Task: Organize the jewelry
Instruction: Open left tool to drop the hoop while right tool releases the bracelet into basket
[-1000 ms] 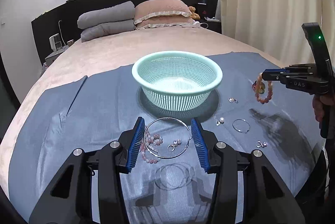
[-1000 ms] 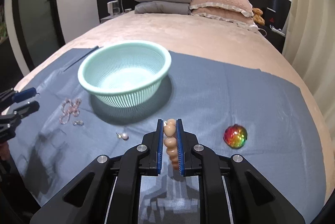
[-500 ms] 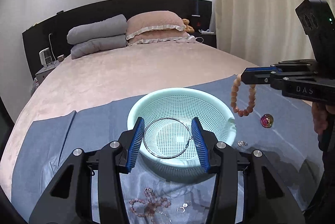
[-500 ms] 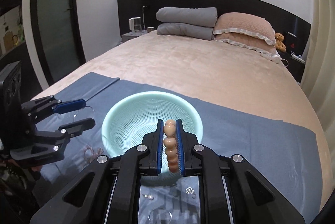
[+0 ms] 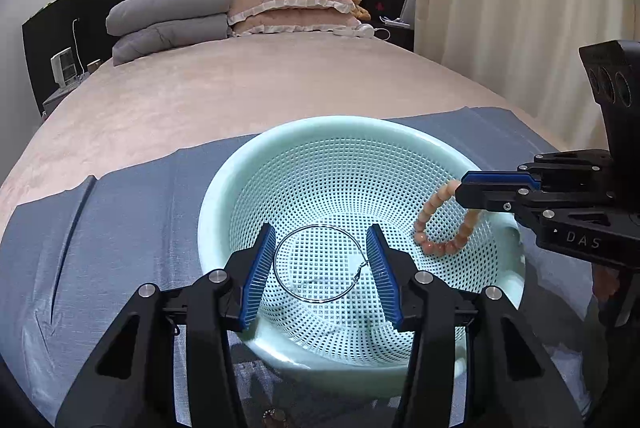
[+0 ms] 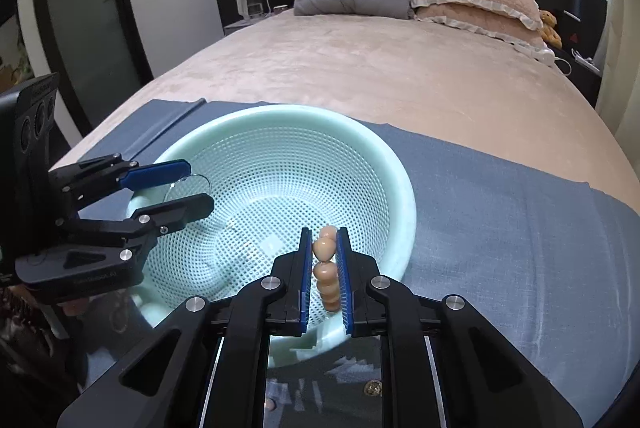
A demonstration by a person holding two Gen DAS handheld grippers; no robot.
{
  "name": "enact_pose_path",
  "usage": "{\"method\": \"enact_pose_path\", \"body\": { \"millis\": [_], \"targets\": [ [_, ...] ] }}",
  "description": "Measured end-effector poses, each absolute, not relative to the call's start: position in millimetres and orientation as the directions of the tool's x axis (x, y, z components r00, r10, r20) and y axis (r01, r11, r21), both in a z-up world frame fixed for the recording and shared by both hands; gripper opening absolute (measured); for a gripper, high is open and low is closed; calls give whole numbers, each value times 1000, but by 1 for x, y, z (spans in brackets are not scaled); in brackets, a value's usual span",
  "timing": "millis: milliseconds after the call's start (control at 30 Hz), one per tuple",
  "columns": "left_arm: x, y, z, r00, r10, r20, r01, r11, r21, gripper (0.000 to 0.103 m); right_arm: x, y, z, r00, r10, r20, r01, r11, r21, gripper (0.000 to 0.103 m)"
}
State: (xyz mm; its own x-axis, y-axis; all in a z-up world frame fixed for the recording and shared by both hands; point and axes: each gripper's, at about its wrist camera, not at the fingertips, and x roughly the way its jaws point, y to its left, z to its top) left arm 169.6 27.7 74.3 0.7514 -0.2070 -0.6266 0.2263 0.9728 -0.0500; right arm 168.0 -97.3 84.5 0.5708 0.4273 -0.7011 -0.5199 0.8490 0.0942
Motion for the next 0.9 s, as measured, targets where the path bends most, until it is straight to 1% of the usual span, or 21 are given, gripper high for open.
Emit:
{"method": "enact_pose_path", "body": {
  "millis": [67,133,167,200,233,300,400,433,467,533,700,800,900],
  "targets": [
    [170,28,74,755,-199,-624,227,973,-36,55,169,-101,86,573,432,-697,-514,852,105,12],
    [170,29,75,757,-206,-620,235,971,-35,56,169,-103,85,578,426,-696,-508,855,102,13],
    [169,30,76,761,-206,-616,234,972,-36,61,169,-103,85,576,424,-699,-509,855,99,13],
    [168,31,78,767,-200,-610,228,973,-33,63,168,-103,85,576,421,-700,-509,856,96,13],
    [167,32,79,768,-203,-607,230,973,-34,63,167,-104,86,576,420,-701,-509,856,94,14],
    [163,35,82,770,-212,-602,236,971,-40,63,165,-105,87,576,426,-698,-512,853,98,18],
    [155,36,87,778,-190,-599,230,973,-10,63,156,-111,93,590,427,-685,-507,856,97,29],
    [153,37,89,781,-180,-597,224,975,-1,66,153,-115,95,596,427,-680,-503,859,98,36],
    [150,39,91,784,-175,-595,218,976,0,66,150,-117,97,597,432,-676,-503,858,104,38],
    [144,43,95,784,-180,-594,214,977,-13,66,143,-121,101,601,432,-672,-501,859,104,39],
    [124,51,97,788,-145,-599,187,982,7,67,126,-134,107,617,416,-668,-489,868,89,40],
    [112,58,95,786,-124,-605,164,986,10,70,117,-144,106,625,402,-669,-475,876,82,45],
    [100,65,90,780,-105,-617,143,990,12,70,112,-153,100,624,382,-682,-458,886,76,45]
  ]
}}
